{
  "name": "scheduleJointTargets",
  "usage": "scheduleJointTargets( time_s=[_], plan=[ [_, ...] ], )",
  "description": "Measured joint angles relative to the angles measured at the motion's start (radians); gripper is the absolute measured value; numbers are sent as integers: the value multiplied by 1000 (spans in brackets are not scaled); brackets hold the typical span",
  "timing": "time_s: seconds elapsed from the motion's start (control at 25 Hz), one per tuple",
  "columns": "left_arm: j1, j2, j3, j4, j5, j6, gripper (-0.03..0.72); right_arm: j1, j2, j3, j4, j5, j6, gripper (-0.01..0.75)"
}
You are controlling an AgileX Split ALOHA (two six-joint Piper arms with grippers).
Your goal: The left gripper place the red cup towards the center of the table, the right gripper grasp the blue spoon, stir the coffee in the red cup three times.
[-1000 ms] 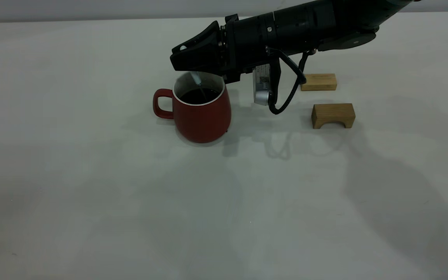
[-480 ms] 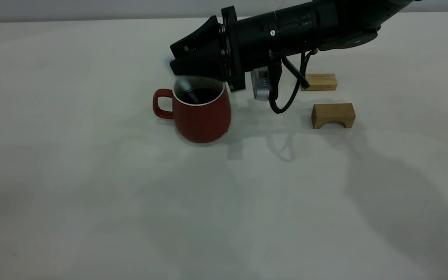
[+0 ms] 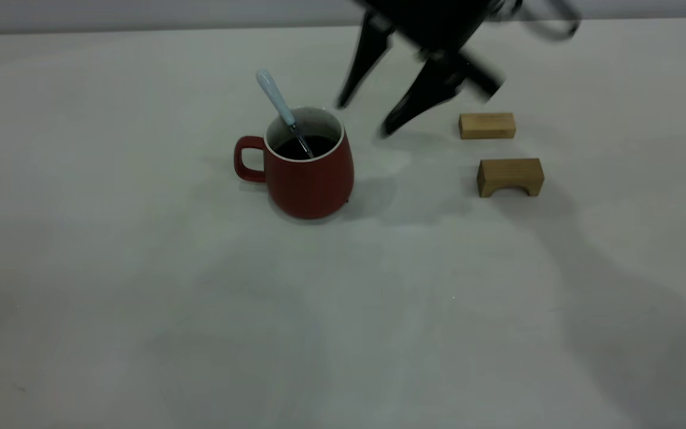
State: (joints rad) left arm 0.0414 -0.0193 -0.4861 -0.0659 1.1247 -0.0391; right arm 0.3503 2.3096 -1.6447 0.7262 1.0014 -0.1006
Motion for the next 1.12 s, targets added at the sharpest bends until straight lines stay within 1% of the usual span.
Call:
scheduleJointTargets(
  time_s=[0.12, 0.32, 0.52, 0.68, 0.76, 0.88, 1.04, 1.12],
  plan=[
    [0, 0, 0, 0, 0, 0, 551, 0, -106, 1, -211, 62, -52, 487],
    [0, 0, 0, 0, 0, 0, 551, 0, -271, 4, -522, 187, 4, 487],
    [0, 0, 0, 0, 0, 0, 551, 0, -402, 15, -803, 211, 111, 487],
    [0, 0, 0, 0, 0, 0, 551, 0, -541, 18, -961, 219, 208, 487],
    [0, 0, 0, 0, 0, 0, 551, 0, -619, 19, -1008, 222, 240, 487],
    [0, 0, 0, 0, 0, 0, 551, 0, -747, 49, -1030, 224, 253, 487],
    [0, 0, 0, 0, 0, 0, 551, 0, -991, 169, -1037, 230, 255, 487],
    [0, 0, 0, 0, 0, 0, 551, 0, -1137, 262, -1039, 237, 255, 487]
  ],
)
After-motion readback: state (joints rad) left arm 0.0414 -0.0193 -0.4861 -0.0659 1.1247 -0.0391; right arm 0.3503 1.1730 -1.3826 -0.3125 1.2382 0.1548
